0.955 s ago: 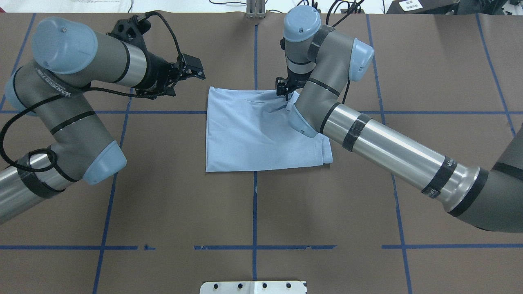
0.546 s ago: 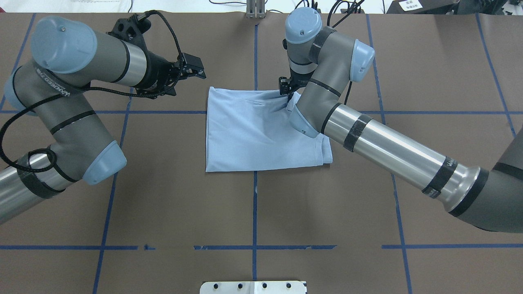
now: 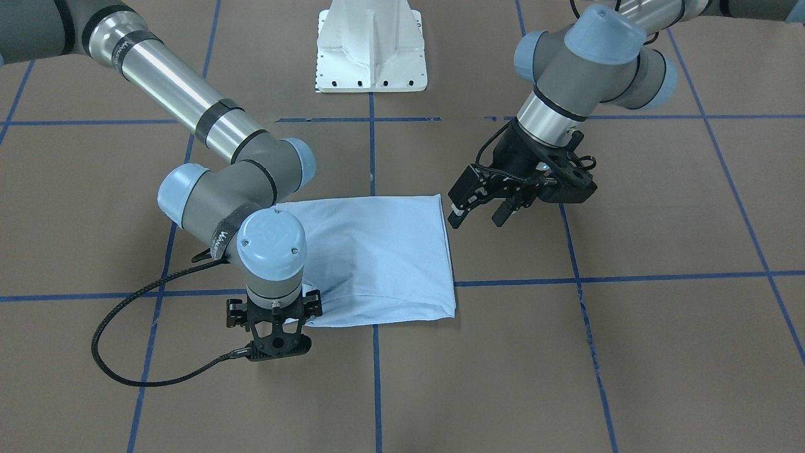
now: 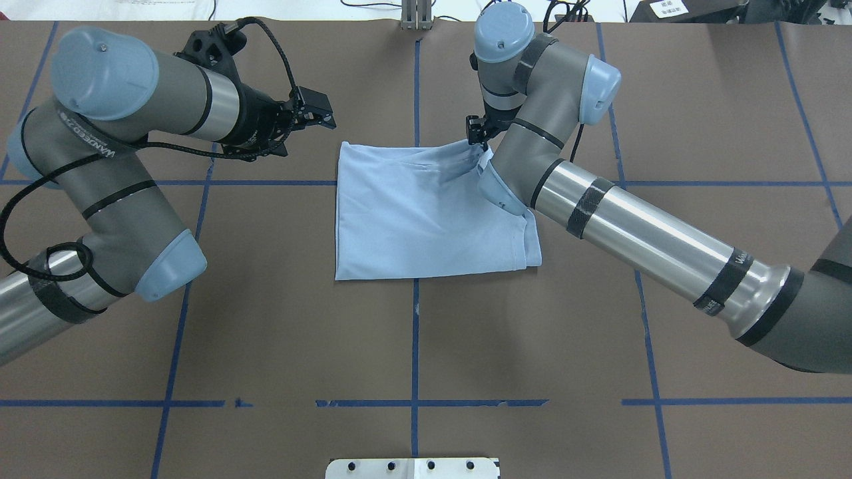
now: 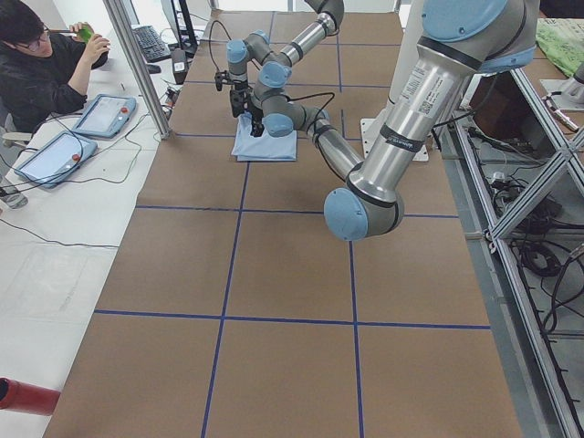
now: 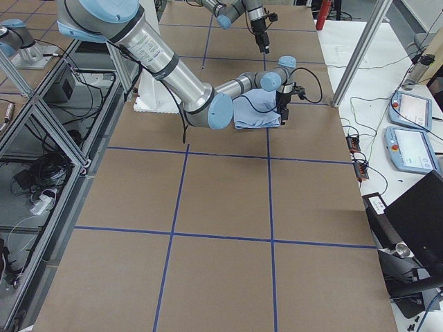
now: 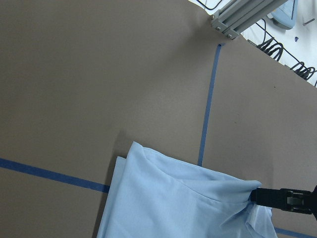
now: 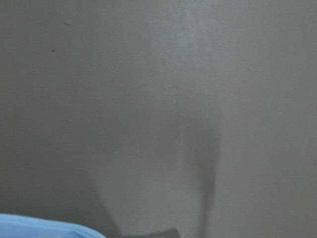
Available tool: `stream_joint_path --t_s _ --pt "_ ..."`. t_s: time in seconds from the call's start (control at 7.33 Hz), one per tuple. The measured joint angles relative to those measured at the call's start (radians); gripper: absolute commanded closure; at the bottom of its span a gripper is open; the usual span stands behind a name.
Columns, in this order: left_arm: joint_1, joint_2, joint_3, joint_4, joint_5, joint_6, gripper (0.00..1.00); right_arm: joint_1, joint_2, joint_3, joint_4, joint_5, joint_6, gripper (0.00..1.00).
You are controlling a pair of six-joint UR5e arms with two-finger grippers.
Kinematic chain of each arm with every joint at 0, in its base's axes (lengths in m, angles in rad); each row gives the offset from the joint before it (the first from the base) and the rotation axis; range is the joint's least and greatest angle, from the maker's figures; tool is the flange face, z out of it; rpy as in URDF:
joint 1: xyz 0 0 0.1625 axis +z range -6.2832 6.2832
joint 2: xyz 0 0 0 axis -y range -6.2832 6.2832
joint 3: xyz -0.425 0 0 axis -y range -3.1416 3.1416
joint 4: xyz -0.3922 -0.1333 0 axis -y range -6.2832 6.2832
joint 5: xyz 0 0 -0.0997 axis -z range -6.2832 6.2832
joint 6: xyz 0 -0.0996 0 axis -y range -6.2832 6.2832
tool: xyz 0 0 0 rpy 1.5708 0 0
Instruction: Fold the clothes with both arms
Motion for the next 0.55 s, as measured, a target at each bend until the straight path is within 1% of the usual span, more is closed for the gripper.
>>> stream_joint_path --t_s 0.27,0.55 --pt "0.000 -0.001 0.001 0.000 -0.001 0.000 0.00 0.003 -0.008 -0.020 -0.002 -0.044 -0.047 0.00" --pt "0.000 -0.002 0.001 0.000 -0.002 0.000 0.00 0.016 -0.012 -0.024 -0.012 -0.065 -0.090 0.00"
